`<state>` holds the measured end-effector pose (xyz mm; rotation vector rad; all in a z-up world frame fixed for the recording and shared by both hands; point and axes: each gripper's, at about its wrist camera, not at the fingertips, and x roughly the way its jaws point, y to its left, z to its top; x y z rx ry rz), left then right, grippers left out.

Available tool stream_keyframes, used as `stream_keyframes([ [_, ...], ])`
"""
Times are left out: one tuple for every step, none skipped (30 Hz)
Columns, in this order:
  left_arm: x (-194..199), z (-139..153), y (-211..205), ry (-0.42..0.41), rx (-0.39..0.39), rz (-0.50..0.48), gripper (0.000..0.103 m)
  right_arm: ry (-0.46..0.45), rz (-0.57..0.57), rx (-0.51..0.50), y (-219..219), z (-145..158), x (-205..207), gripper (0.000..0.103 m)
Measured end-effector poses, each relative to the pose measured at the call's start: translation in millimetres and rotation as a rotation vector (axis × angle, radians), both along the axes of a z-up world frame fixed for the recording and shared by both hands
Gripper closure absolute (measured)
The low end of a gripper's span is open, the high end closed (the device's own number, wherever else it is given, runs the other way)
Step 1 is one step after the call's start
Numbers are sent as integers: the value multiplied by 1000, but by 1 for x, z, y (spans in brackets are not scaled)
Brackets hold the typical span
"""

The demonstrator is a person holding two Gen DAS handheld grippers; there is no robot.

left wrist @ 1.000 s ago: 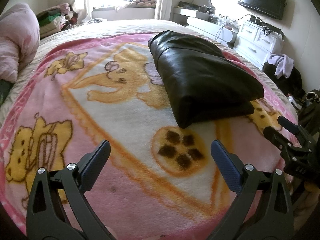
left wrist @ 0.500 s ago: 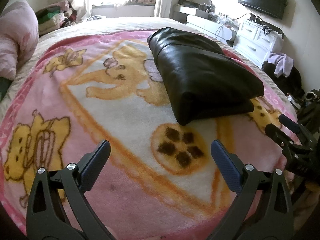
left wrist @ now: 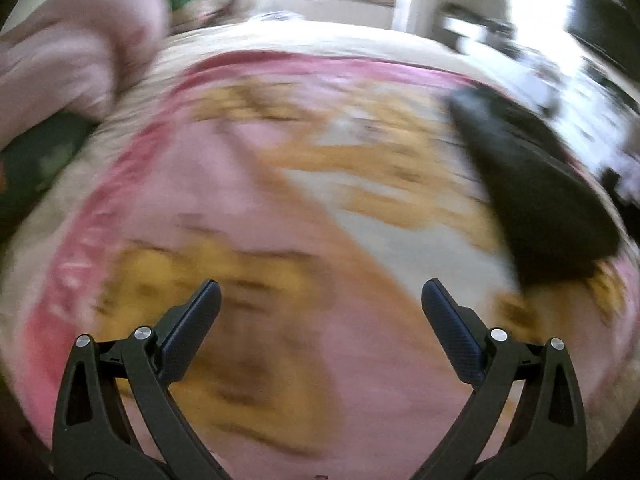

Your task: Fold large clothes

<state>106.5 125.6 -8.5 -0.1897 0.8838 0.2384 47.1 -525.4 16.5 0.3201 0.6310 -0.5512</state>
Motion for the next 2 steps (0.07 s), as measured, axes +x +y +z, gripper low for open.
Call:
stream_keyframes([
  [3, -2, 30, 23, 20, 54, 9, 49, -102, -2, -33, -13, -3, 4],
  [5, -6, 70, 51, 67, 147, 9, 99, -196, 1, -66, -27, -6, 4],
])
